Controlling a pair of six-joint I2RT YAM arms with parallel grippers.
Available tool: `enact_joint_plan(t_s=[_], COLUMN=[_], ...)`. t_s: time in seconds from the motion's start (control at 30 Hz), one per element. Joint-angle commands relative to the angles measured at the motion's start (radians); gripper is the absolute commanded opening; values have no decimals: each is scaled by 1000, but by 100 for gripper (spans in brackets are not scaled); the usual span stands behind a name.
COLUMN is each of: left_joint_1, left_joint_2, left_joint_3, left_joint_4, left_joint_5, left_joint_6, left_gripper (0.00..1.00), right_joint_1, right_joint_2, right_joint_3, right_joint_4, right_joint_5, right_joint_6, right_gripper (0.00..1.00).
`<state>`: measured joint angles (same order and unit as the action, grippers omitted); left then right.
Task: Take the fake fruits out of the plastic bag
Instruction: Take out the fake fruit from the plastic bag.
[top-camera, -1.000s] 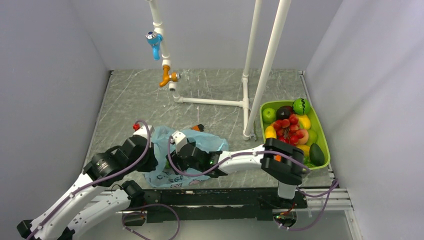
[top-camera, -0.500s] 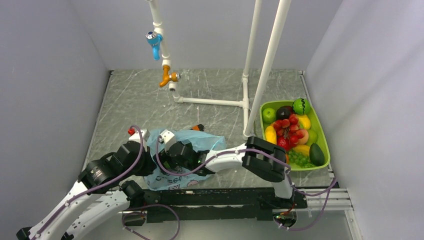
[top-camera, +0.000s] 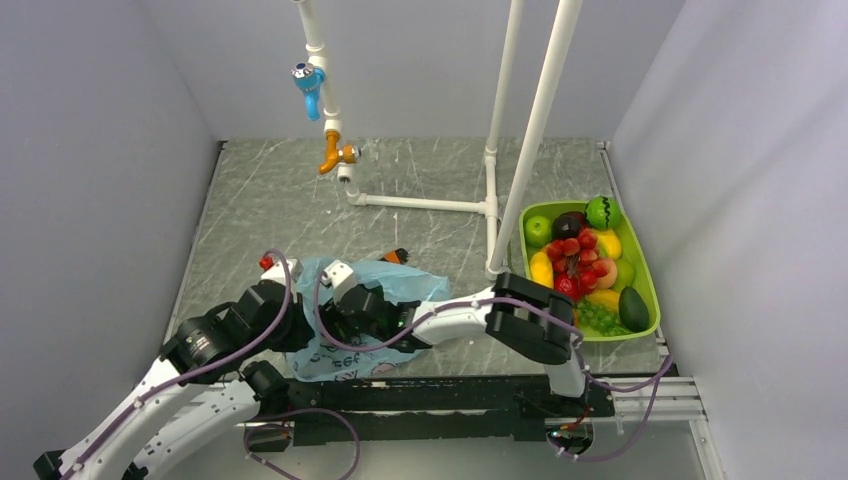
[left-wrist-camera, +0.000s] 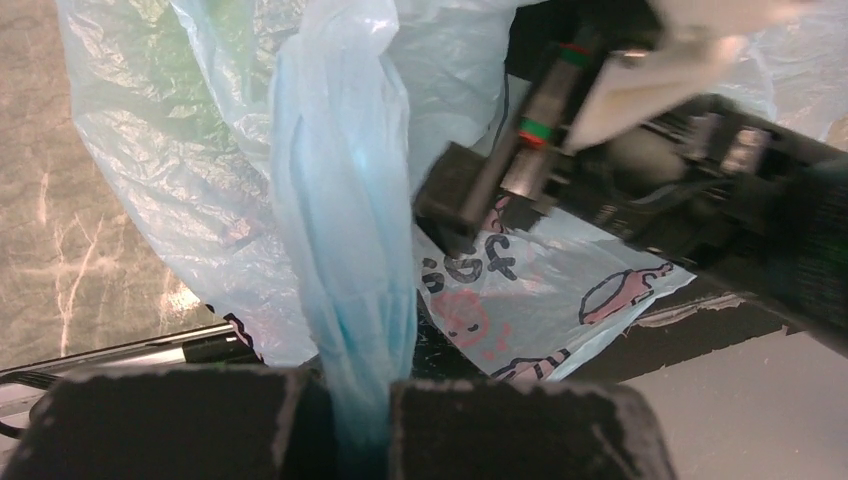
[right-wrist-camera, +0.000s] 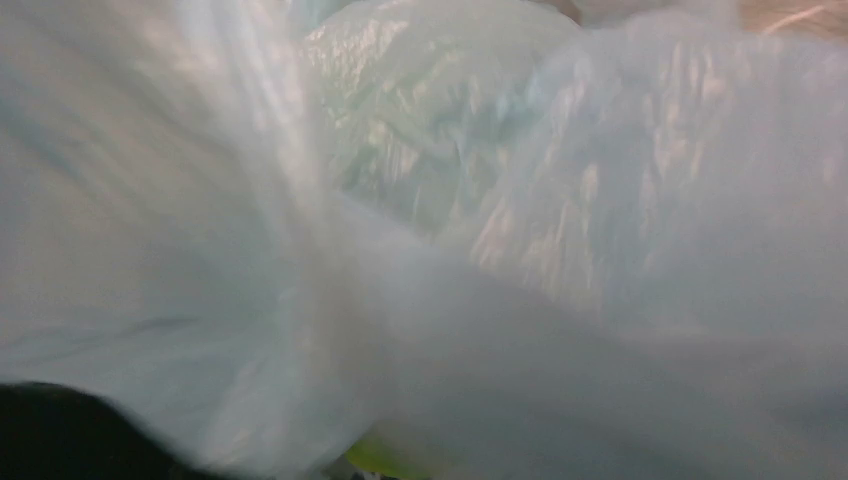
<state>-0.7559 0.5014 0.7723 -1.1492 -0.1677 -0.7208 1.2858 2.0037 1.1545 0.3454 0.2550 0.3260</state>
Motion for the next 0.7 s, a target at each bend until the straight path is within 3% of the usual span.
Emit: enact_joint_plan(t_s=[0.0, 0.13, 0.47, 0.67], left_joint_1=[5, 7, 6, 5], left_joint_2=[45, 81, 204, 254], left_joint_3=[4, 17, 92, 85], left_joint_4=[5, -8, 128, 131], left_joint_5=[15, -8, -79, -93], left_joint_6=[-21, -31, 90, 93], left_gripper=[0, 0, 0, 0], right_joint_1=[-5, -10, -75, -90], right_joint_2=[-165, -288, -539, -680], right_joint_3=[-56, -109, -155, -118], right_joint_4=[4, -47, -239, -387], right_joint_5=[47, 44, -18, 84], right_joint_6=[26, 44, 113, 105], right_gripper=[17, 0, 0, 0])
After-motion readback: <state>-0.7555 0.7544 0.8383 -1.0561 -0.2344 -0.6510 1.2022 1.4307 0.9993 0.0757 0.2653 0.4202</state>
